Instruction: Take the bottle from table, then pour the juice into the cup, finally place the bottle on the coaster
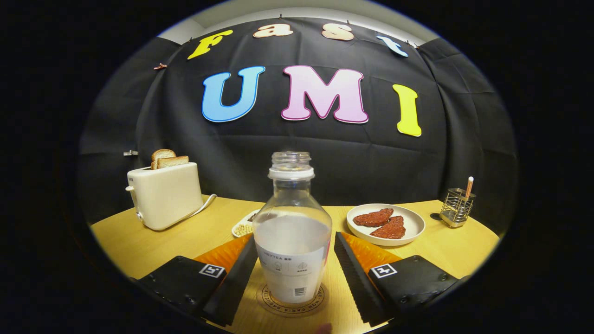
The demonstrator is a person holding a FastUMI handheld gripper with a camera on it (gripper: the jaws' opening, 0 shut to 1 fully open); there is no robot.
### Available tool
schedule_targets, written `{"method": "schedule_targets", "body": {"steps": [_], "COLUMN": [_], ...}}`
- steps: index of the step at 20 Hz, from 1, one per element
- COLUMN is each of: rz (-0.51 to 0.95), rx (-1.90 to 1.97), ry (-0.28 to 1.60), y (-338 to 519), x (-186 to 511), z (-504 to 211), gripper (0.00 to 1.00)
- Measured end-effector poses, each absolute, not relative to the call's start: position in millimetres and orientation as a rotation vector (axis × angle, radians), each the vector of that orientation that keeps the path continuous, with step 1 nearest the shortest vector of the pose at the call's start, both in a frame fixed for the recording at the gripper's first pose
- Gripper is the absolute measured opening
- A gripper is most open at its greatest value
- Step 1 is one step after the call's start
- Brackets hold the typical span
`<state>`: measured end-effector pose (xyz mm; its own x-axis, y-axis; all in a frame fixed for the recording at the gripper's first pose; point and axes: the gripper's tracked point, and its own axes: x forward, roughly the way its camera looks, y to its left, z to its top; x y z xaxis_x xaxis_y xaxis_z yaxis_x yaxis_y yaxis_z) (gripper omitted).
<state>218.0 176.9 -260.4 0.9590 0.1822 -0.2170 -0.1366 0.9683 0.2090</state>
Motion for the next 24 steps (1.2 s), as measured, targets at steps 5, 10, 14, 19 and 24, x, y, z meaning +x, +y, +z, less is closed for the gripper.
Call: {"method": "schedule_targets", "body": {"steps": [5,10,14,19,24], "rz": [0.158,0.165,0.194,0.201,0.17], "rx": [0.195,0.199,0.168,0.137,0.119], "ry": [0.221,0.226,0.2,0.202,0.158], "y": [169.0,161.0,152.5,135.5,105.2], "x": [206.7,186.1,161.3,127.7,98.5], "z": [-248.8,-230.8,-200.9,-165.4,-117.7], "gripper": [0.98,0.98,0.98,0.97,0.97]}}
